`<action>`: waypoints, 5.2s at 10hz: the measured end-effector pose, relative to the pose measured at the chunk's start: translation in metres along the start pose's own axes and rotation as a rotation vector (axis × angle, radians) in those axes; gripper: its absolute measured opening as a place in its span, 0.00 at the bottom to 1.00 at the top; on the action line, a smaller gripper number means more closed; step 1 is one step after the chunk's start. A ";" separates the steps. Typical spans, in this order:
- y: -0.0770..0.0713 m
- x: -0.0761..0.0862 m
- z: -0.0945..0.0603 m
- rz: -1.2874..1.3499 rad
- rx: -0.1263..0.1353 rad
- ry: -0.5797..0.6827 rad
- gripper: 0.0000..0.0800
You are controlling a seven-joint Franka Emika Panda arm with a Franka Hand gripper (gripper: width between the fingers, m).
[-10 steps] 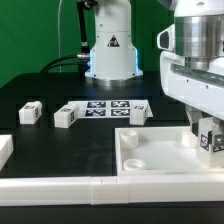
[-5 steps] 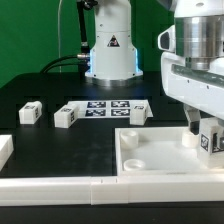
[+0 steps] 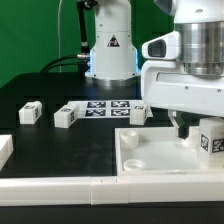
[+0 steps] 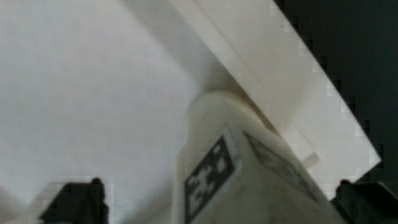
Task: Assemble one leg
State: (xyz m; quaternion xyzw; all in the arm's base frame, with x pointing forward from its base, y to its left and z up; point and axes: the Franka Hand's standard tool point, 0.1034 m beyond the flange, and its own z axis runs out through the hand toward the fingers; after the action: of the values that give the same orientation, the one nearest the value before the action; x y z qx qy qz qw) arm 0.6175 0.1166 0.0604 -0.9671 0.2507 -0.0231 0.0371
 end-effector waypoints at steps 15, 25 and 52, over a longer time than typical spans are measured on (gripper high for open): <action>-0.002 0.001 0.000 -0.595 -0.026 0.018 0.36; -0.012 -0.006 0.003 0.699 0.027 0.048 0.36; -0.007 -0.003 0.010 0.067 -0.055 0.030 0.34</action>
Offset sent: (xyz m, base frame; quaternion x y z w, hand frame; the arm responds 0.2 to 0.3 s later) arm -0.0022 0.0140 0.0038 -0.0001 -0.0158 -0.2890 0.9572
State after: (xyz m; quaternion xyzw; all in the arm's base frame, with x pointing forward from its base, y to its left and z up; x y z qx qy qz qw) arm 0.6194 0.1249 0.0512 -0.9583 0.2842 -0.0293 0.0075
